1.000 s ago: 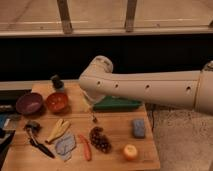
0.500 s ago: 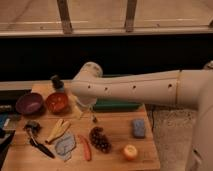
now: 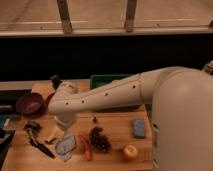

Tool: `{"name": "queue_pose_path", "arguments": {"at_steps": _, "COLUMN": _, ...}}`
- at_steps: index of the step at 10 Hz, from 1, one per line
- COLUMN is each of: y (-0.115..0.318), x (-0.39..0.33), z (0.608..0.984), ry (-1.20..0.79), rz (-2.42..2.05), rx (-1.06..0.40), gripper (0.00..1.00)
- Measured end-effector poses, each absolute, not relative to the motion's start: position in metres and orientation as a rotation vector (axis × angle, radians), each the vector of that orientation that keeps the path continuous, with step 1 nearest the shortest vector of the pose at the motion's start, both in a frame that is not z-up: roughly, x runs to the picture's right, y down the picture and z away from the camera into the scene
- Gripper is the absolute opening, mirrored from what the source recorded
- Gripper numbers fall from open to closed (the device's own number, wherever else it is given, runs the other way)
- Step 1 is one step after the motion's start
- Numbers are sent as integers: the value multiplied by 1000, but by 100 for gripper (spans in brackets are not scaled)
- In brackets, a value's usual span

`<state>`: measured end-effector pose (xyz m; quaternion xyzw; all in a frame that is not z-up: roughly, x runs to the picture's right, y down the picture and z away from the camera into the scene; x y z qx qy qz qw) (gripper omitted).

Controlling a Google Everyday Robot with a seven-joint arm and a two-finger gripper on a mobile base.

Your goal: Wipe red bowl with towel

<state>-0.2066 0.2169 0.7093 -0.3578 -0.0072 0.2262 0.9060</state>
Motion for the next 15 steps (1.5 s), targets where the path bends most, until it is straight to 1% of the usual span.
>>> {"name": "queue_pose_path", "arguments": {"at_steps": 1, "y": 230, "x": -217, "z": 708, "ry": -18, "rz": 428, "rx": -756, "gripper": 65}}
{"name": "queue_pose_path", "arguments": {"at_steps": 2, "y": 233, "x": -219, "z": 708, "ry": -17, "rz": 415, "rx": -759, "gripper": 65}}
{"name": "queue_pose_path", "arguments": {"at_steps": 6, "y": 234, "x": -218, "z": 709, "ry": -9, "rz": 418, "rx": -766, "gripper": 65}}
{"name": "queue_pose_path", "arguments": {"at_steps": 7, "y": 237, "x": -215, "z": 713, "ry": -1, "rz": 424, "rx": -775, "gripper": 65}}
{"name": "queue_pose_path", "arguments": {"at_steps": 10, "y": 268, "x": -216, "z": 739, "ry": 16, "rz": 439, "rx": -839, "gripper": 65}}
{"name": "queue_pose_path", "arguments": {"at_steps": 13, "y": 289, "x": -225, "z": 751, "ry": 14, "rz": 445, "rx": -894, "gripper": 65}}
{"name": "queue_pose_path", "arguments": {"at_steps": 14, "y": 293, "x": -227, "z": 754, "ry": 10, "rz": 449, "rx": -904, "gripper": 63}}
{"name": "queue_pose_path", "arguments": {"at_steps": 15, "y": 295, "x": -231, "z": 755, "ry": 6, "rz": 449, "rx": -903, "gripper": 58}}
